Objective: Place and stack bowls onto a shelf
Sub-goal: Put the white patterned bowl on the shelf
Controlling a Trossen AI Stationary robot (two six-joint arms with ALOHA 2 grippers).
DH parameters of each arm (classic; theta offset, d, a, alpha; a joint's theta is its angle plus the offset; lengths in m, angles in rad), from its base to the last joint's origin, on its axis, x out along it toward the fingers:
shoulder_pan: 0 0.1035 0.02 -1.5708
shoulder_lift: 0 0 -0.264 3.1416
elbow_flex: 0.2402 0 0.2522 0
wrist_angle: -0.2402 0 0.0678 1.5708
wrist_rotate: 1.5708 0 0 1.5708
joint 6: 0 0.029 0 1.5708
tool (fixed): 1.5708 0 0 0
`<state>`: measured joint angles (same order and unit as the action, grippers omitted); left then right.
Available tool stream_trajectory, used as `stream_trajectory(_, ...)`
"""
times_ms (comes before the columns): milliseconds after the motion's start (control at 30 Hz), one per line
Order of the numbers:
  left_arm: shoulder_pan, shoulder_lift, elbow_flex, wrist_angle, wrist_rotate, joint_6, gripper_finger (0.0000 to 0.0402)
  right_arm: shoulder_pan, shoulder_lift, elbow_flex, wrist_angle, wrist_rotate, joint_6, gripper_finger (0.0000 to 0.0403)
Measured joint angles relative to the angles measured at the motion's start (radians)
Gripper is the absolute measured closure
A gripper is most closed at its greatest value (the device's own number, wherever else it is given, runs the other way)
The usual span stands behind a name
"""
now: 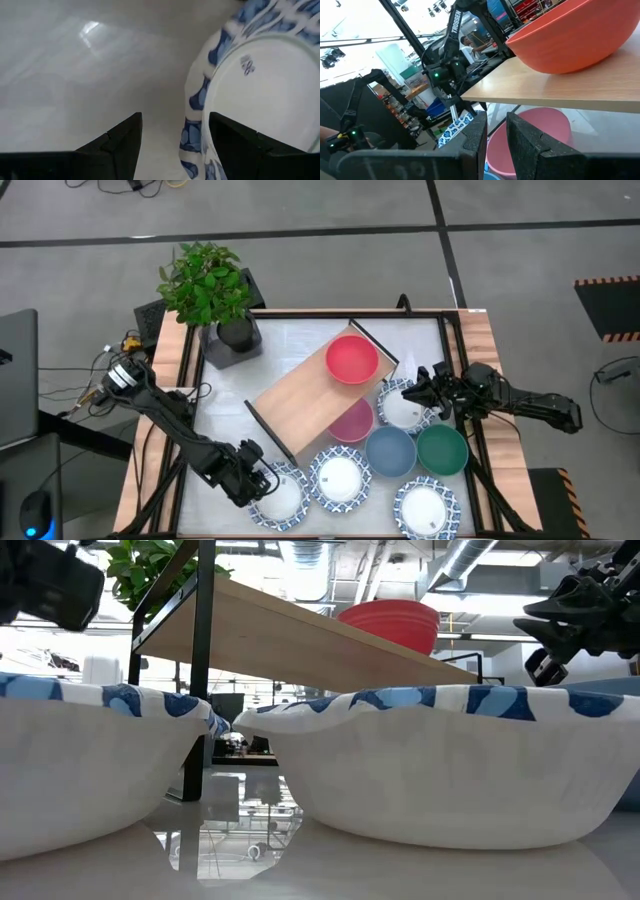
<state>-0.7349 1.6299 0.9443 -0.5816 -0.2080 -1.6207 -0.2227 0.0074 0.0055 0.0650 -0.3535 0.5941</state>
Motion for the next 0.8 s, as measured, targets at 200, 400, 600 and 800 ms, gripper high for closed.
stream_trajectory(200,0.000,0.026,0.000,0.029,0.015,0.003,0.0214,0.000,0.000,0.000,0.000,0.000,0.000,0.0305)
stream_trajectory(400,0.000,0.020,0.000,0.023,0.051,0.002,0.0331,0.000,0.000,0.000,0.000,0.001,0.000,0.0305)
stream_trajectory(600,0.000,0.016,0.004,0.043,0.115,-0.013,0.0393,0.000,0.000,0.000,0.000,0.002,0.000,0.0305)
stream_trajectory(800,-0.006,0.012,0.091,0.039,0.221,0.000,0.0401,0.000,0.000,0.000,-0.001,0.015,0.000,0.0305)
